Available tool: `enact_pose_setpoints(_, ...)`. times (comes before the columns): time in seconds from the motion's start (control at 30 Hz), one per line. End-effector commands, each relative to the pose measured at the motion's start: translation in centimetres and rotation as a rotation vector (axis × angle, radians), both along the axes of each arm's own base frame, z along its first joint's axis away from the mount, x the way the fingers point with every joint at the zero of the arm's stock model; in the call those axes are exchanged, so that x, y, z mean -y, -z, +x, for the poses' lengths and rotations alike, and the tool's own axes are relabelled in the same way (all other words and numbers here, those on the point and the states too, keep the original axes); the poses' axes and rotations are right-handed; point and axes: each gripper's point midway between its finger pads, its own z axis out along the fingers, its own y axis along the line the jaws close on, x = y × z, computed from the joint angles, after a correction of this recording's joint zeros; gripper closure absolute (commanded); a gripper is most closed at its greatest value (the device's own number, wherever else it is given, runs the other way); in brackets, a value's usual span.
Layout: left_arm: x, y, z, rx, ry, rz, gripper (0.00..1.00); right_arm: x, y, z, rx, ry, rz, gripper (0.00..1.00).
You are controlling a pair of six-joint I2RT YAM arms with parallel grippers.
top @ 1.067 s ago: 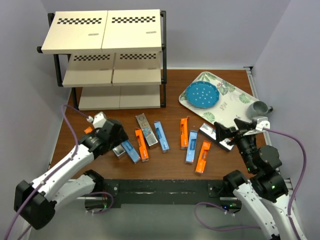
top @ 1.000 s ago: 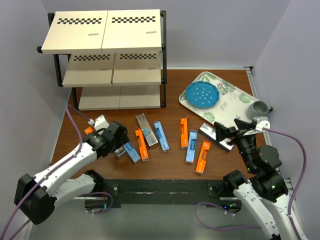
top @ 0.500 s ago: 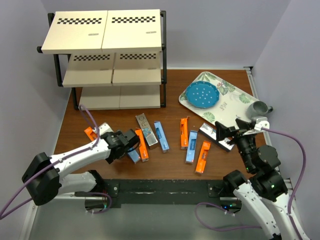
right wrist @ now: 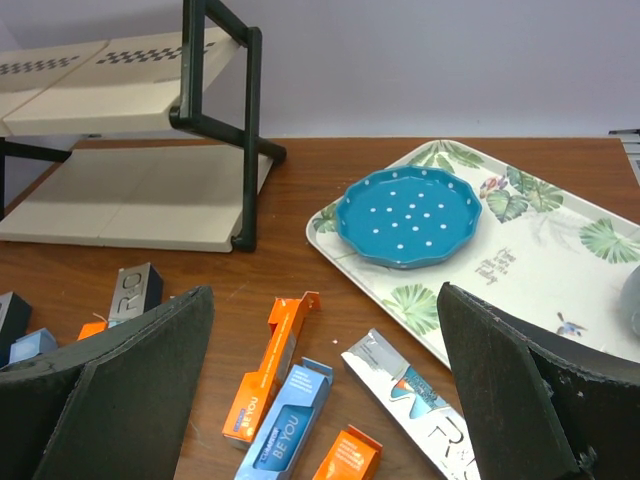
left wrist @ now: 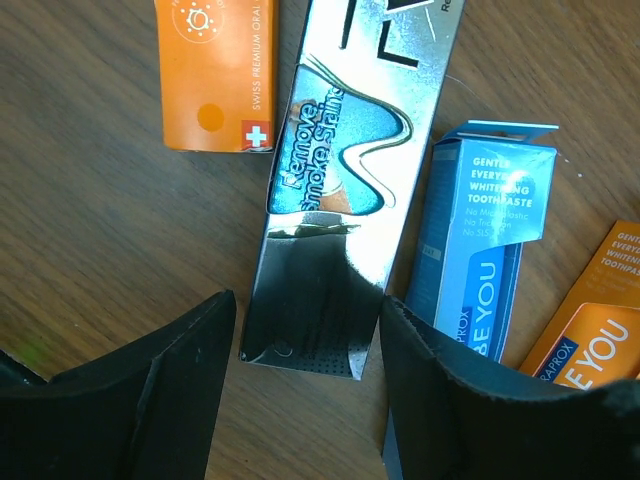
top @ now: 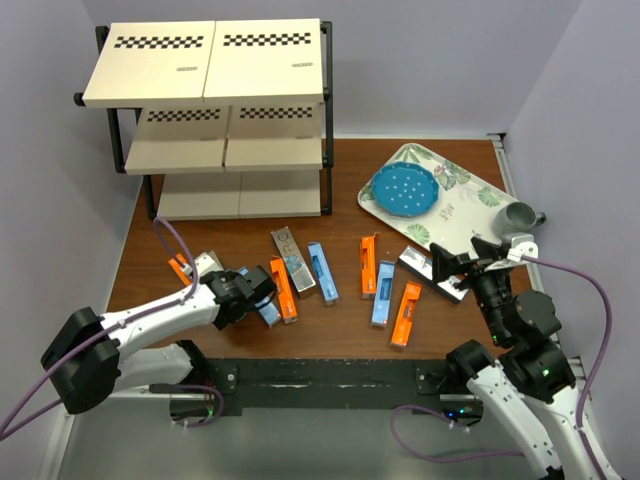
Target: Place and organize the toothpastes onto the shelf
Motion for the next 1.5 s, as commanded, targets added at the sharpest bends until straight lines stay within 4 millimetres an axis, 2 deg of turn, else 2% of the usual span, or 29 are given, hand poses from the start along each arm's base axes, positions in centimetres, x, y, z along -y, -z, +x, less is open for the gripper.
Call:
enact_pose_setpoints(0.0,-1.3,-0.5,0.3,0.057,-0.044,0.019,0.36,0.2,-0.9,0.2,0.036,0.018,0.013,0.01)
enact_pose_setpoints(0.3,-0.9,1.0,1.8,0.078,0.035,-0.01,0.37,0.2,-0.9,0.2,0.036,0.018,0.016,0.01)
enact_pose_setpoints(0.33,-0.8,0.8,2.0,0.084,0.042,-0.013,0.39,0.2,-0.9,0.2,0.034,0.018,0.015,0.01)
enact_pose_setpoints(0.37,-0.6,0.5,2.2,0.086,0.058,-0.011,0.45,0.3,-0.8,0.1,0.032,0.02,0.012,0.01)
enact_pose_setpoints(0.43,0.0,-0.6,2.9,0.108,0.077,-0.019,0.51,0.4,-0.9,0.1,0.035,0.021,0.012,0.01)
enact_pose_setpoints(0.47,0.0,-1.0,3.0,0.108,0.1,-0.006,0.57,0.4,-0.9,0.1,0.035,0.023,0.012,0.01)
enact_pose_setpoints(0.57,0.2,-3.3,4.0,0.145,0.147,0.023,0.65,0.5,-1.1,0.1,0.04,0.026,0.014,0.01)
enact_pose_setpoints(0.73,-0.2,-7.0,5.9,0.222,0.248,0.097,0.68,0.7,-1.2,-0.1,0.048,0.031,0.012,0.01)
enact_pose_setpoints(0.8,-0.4,-8.3,7.5,0.266,0.27,0.095,0.68,0.8,-1.2,-0.2,0.051,0.034,0.014,0.01)
enact_pose_setpoints(0.93,-2.5,-10.8,10.7,0.301,0.408,0.218,0.68,0.7,-1.0,0.0,0.048,0.032,0.012,0.01)
enact_pose_setpoints(0.97,-2.7,-11.9,12.1,0.353,0.423,0.201,0.68,0.6,-0.9,0.0,0.047,0.029,0.011,0.01)
enact_pose_setpoints(1.07,-3.8,-13.3,14.5,0.394,0.516,0.243,0.68,0.5,-0.9,0.3,0.044,0.031,0.003,0.01)
enact_pose_setpoints(1.17,-5.0,-13.0,16.5,0.4,0.596,0.259,0.68,0.5,-1.1,0.5,0.038,0.039,-0.011,0.02)
enact_pose_setpoints(1.2,-5.4,-12.2,17.1,0.382,0.614,0.252,0.68,0.7,-1.6,0.5,0.04,0.049,-0.01,0.01)
enact_pose_setpoints(1.23,-6.6,-12.3,17.8,0.392,0.612,0.266,0.68,0.7,-1.7,0.8,0.028,0.052,-0.019,0.01)
enact_pose_setpoints(1.3,-6.5,-11.5,18.6,0.391,0.662,0.224,0.68,0.8,-2.0,0.8,0.015,0.061,-0.03,0.01)
enact_pose_setpoints(1.33,-7.6,-11.6,19.2,0.406,0.65,0.231,0.68,0.9,-1.7,1.1,-0.002,0.068,-0.048,0.01)
enact_pose_setpoints(1.4,-7.1,-11.6,20.2,0.435,0.69,0.213,0.68,1.1,-1.6,1.3,-0.012,0.085,-0.063,0.01)
enact_pose_setpoints(1.43,-8.7,-11.8,20.7,0.442,0.654,0.232,0.68,1.3,-1.5,1.4,-0.014,0.097,-0.068,0.01)
enact_pose_setpoints(1.47,-9.1,-11.4,21.0,0.432,0.649,0.236,0.68,1.3,-1.5,1.5,-0.014,0.099,-0.07,0.01)
